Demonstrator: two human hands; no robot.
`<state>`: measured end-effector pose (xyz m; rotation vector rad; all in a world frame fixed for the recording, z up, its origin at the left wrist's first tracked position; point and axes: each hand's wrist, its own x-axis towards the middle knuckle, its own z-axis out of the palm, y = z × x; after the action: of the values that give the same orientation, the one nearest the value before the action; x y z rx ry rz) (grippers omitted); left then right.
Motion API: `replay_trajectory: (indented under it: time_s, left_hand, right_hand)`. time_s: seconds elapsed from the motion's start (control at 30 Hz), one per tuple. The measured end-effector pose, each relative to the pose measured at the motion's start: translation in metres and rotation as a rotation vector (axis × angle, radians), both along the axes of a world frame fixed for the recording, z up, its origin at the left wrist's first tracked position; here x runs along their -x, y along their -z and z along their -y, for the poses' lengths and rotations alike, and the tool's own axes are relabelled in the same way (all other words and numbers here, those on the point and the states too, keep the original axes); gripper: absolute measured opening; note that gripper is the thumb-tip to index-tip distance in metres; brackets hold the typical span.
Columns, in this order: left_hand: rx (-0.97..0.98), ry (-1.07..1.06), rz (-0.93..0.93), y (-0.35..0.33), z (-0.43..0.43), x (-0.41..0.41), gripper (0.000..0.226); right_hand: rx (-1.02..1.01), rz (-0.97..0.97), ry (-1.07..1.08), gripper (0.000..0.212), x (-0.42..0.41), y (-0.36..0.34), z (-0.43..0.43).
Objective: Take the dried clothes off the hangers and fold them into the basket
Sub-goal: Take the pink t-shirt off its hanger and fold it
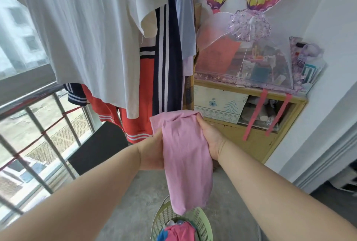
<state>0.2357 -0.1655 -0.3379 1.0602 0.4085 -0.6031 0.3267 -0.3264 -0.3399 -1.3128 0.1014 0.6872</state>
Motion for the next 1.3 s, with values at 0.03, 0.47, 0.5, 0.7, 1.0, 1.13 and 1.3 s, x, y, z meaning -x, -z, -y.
replay_trajectory:
  time_s: [0.03, 0.47, 0.5, 0.7, 1.0, 1.13, 1.3]
  left_hand:
    - [0.053, -0.083, 0.006, 0.000, 0.004, 0.000, 0.078]
    - [-0.136, -0.575, 0.027, 0.010, 0.003, -0.020, 0.022]
    - [-0.170, -0.576, 0.015, 0.009, 0.005, -0.020, 0.021]
    - [-0.381, -0.623, 0.051, 0.014, 0.004, -0.021, 0.027]
    - [-0.605, -0.533, 0.129, 0.005, -0.003, -0.015, 0.015]
    - [-0.638, -0.484, 0.190, -0.003, -0.015, -0.019, 0.063]
    - [-0.472, -0.385, 0.241, -0.017, -0.016, -0.021, 0.051]
  right_hand:
    - [0.025, -0.012, -0.006, 0.061, 0.002, 0.001, -0.003]
    - [0.163, -0.174, 0.312, 0.028, 0.001, 0.010, -0.006]
    - [0.210, -0.195, 0.311, 0.024, 0.001, 0.013, -0.004]
    - [0.379, -0.196, 0.195, 0.024, 0.003, 0.027, 0.004]
    - [0.117, -0.124, 0.199, 0.020, 0.006, 0.016, 0.016]
    - [0.138, 0.010, 0.231, 0.010, 0.001, -0.001, 0.010]
    - [0.271, 0.213, 0.197, 0.044, -0.004, -0.017, 0.007]
